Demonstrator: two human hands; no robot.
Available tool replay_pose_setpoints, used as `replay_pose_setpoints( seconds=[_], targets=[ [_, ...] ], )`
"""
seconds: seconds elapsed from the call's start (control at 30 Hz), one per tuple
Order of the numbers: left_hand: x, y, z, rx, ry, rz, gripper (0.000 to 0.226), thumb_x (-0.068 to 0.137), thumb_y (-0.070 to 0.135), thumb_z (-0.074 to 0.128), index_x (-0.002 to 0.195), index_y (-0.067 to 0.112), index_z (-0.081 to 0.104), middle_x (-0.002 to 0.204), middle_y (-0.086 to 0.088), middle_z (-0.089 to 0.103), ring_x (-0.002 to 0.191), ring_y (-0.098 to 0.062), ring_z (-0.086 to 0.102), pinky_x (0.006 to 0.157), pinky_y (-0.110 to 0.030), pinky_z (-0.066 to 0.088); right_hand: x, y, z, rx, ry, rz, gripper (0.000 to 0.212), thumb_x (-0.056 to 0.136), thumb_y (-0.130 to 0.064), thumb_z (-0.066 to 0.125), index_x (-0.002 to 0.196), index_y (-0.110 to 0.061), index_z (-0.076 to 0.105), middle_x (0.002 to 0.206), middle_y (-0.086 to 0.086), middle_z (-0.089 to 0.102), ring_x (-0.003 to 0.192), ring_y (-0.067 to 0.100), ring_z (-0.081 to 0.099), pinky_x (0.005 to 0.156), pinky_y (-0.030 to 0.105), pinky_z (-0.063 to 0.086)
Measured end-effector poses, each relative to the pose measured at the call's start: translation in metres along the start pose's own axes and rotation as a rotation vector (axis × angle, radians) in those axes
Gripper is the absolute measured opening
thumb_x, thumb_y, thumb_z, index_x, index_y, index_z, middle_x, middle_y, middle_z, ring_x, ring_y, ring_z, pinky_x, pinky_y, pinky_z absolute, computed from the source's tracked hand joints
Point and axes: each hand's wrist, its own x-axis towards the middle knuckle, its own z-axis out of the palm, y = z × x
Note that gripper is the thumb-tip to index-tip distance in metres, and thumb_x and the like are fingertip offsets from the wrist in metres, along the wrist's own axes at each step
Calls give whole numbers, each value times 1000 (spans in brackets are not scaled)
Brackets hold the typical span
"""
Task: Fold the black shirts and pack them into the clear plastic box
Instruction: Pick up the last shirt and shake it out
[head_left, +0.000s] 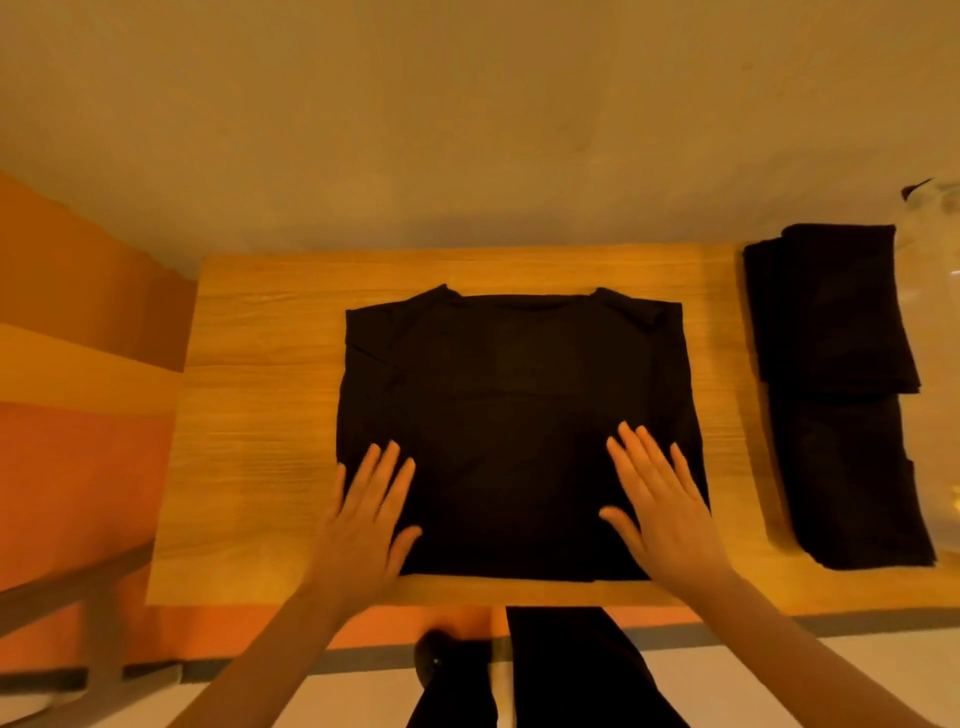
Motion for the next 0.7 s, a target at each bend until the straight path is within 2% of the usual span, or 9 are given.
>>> replay_pose_setpoints(
  seconds=[0.1,0.17,0.27,0.4,0.5,0.57,0.63,0.67,0.7],
  targets=[
    [-38,2,19,49,-53,188,64,96,53,15,146,13,21,158,-4,-1,145,-22,1,113,-43,8,-36,0,17,-40,-67,-189,68,94,-61,16,148,-20,13,153,-1,18,145,15,-1,113,38,7],
    [-48,-2,29,80,-69,199,68,96,57,16,149,15,10,158,-5,-2,145,-22,-1,113,-42,7,-50,9,30,-101,-97,-244,74,92,-64,17,150,-20,4,157,1,11,145,17,-1,113,39,8],
    [-51,-6,27,90,-60,229,72,95,58,17,149,14,0,157,-4,-7,145,-22,0,115,-41,5,-55,17,32,-129,-104,-284,74,93,-64,16,149,-19,2,158,-1,-4,145,18,2,114,41,6],
    [-60,-16,23,81,-104,231,73,94,59,16,149,14,-2,157,-3,-9,145,-21,-2,115,-39,4,-70,25,35,-128,-129,-312,74,92,-63,18,150,-19,3,158,-2,-3,145,16,5,115,39,7],
    [-75,-29,29,107,-130,227,62,98,50,6,149,16,-3,157,-2,-10,145,-19,-5,115,-37,2,-90,40,32,-104,-216,-232,63,97,-52,11,150,-19,1,158,-2,-4,145,15,1,114,35,9],
    [-80,-32,29,127,-89,253,55,99,38,21,149,17,13,157,-4,3,145,-17,-2,116,-34,4,-100,47,29,-123,-270,-183,54,101,-41,6,150,-19,3,158,-2,-2,145,14,1,115,33,8],
    [-76,-28,20,84,-57,309,55,80,25,64,132,16,49,141,-2,42,140,-15,28,110,-30,29,-104,47,26,-178,-211,-176,53,102,-35,4,148,-18,22,156,1,17,144,15,8,115,30,7],
    [-75,-26,13,49,-89,294,60,61,20,84,117,16,63,126,-2,59,125,-15,49,97,-29,45,-103,45,25,-195,-179,-184,53,102,-32,7,140,-16,39,148,3,35,142,17,20,114,29,10],
    [-75,-24,8,19,-97,272,65,43,13,92,104,17,71,111,-1,68,107,-14,63,80,-28,54,-105,39,19,-204,-142,-198,45,103,-28,21,128,-15,55,135,4,52,133,17,38,112,28,18]
  ],
)
